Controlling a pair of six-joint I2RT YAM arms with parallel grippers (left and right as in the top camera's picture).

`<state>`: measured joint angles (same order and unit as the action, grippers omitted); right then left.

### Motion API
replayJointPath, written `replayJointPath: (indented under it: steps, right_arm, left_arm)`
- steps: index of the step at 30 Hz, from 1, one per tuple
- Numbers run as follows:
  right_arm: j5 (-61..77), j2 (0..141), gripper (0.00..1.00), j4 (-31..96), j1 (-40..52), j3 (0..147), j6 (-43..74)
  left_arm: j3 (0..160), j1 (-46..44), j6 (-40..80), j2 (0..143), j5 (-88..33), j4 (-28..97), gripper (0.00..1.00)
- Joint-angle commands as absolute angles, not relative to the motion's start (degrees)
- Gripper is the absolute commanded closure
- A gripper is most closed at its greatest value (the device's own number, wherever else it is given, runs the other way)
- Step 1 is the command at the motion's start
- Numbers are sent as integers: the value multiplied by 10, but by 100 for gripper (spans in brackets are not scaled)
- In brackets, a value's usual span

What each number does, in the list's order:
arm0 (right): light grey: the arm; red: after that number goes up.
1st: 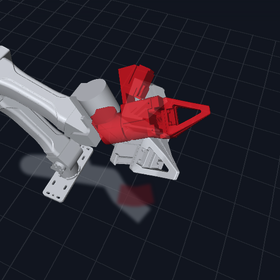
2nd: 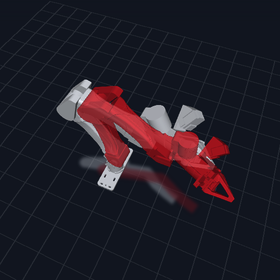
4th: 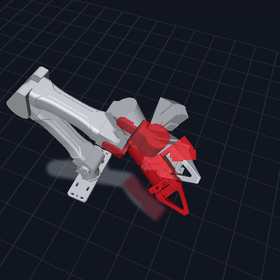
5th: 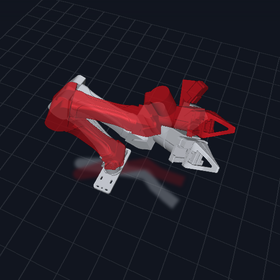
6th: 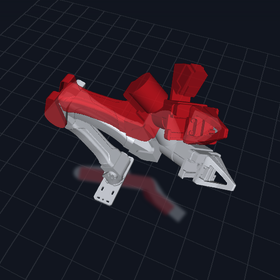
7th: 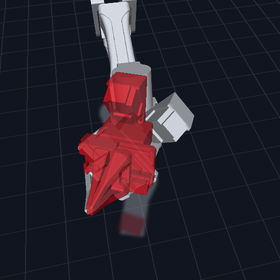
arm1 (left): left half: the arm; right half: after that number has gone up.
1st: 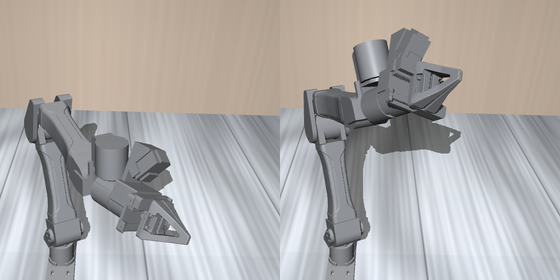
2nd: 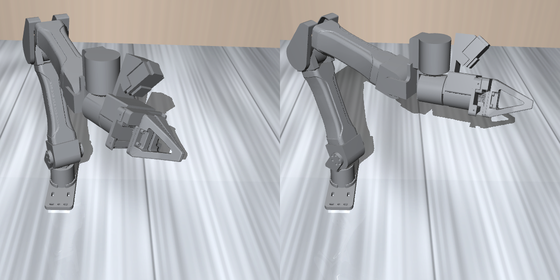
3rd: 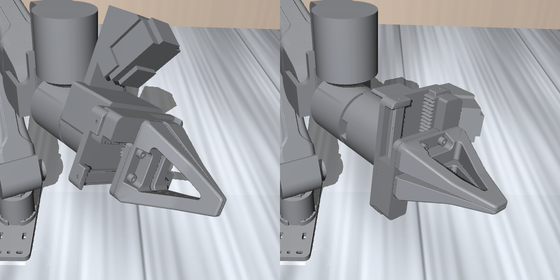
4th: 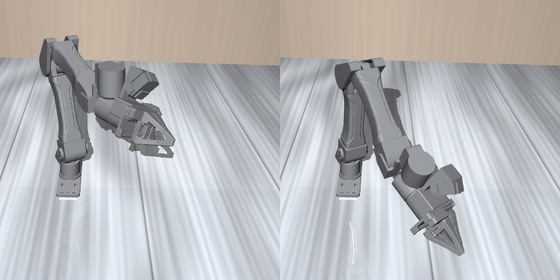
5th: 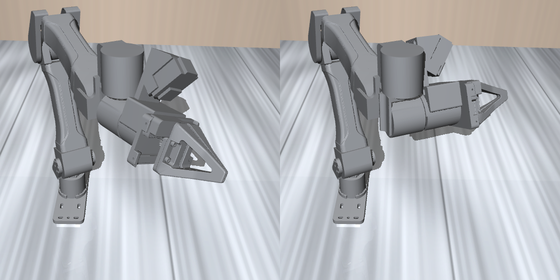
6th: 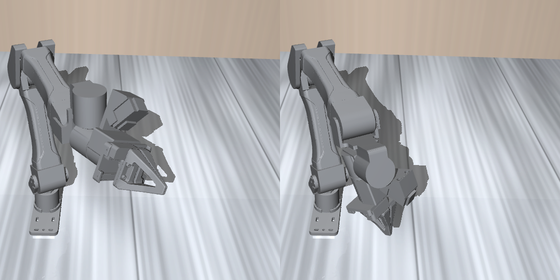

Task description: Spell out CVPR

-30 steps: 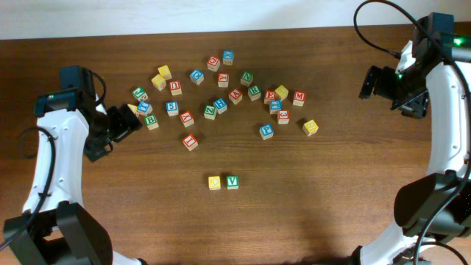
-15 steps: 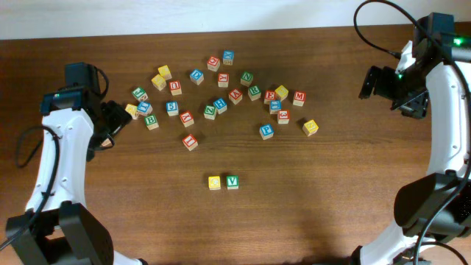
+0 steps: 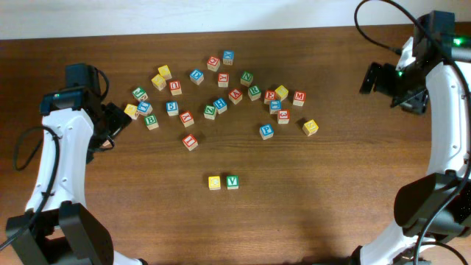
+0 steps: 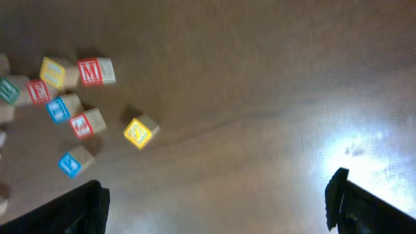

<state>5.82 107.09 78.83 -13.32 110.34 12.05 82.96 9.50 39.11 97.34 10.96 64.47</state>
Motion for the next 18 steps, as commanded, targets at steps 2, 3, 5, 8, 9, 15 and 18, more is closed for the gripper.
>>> replayJointPath:
  steps: [2, 3, 5, 8, 9, 15, 18]
  right_arm:
    - [180, 1068, 2, 767, -132, 1100, 125]
    - [236, 1073, 2, 762, -117, 1100, 109]
    - [252, 1083, 2, 763, -66, 1100, 27]
    - [232, 1112, 2, 748, 37, 1100, 2]
    - [224, 1123, 2, 739, 71, 1100, 2]
    - [112, 1156, 1, 730, 181, 1100, 3]
    - [43, 1156, 2, 717, 183, 1100, 76]
  left_arm:
    - [825, 96, 380, 969, 66, 627, 1]
    - [825, 96, 375, 968, 62, 624, 1]
    - [825, 96, 375, 969, 62, 624, 1]
    - [825, 96, 375, 969, 60, 624, 1]
    - [825, 96, 375, 969, 53, 624, 1]
    - [825, 96, 364, 968, 36, 624, 1]
    - [825, 96, 364, 969, 37, 624, 1]
